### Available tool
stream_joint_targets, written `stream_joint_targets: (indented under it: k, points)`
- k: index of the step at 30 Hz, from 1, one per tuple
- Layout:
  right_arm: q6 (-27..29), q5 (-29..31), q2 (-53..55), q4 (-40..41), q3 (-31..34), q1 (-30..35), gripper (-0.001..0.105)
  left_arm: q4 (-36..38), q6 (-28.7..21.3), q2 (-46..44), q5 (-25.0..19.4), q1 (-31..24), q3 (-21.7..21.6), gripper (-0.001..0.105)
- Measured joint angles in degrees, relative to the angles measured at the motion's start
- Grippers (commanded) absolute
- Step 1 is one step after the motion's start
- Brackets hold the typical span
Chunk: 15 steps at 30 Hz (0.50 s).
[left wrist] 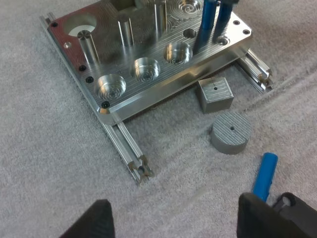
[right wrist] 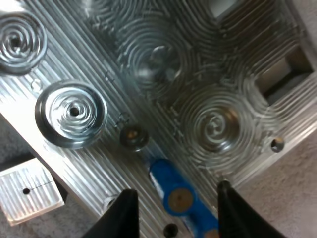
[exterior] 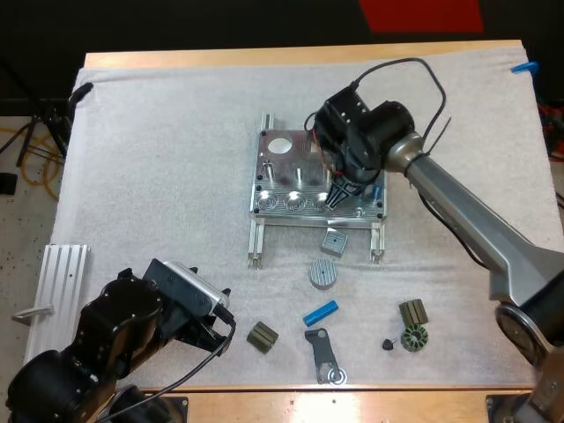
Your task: Load cells from right to left
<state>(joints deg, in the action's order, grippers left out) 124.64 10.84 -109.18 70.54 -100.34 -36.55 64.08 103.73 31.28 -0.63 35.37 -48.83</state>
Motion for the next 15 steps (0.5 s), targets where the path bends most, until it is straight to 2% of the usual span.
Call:
stream_joint_targets:
  k: [6,15]
  points:
    - [0.00,5.30,1.49,-0.78,0.00,0.00,0.038,0.00,0.00,0.00,0.00,0.00,0.00,0.053]
    - [-5.03,4.01,2.07,2.94,0.00,0.00,0.038,0.00,-0.16,0.00,0.00,0.00,0.00,0.053]
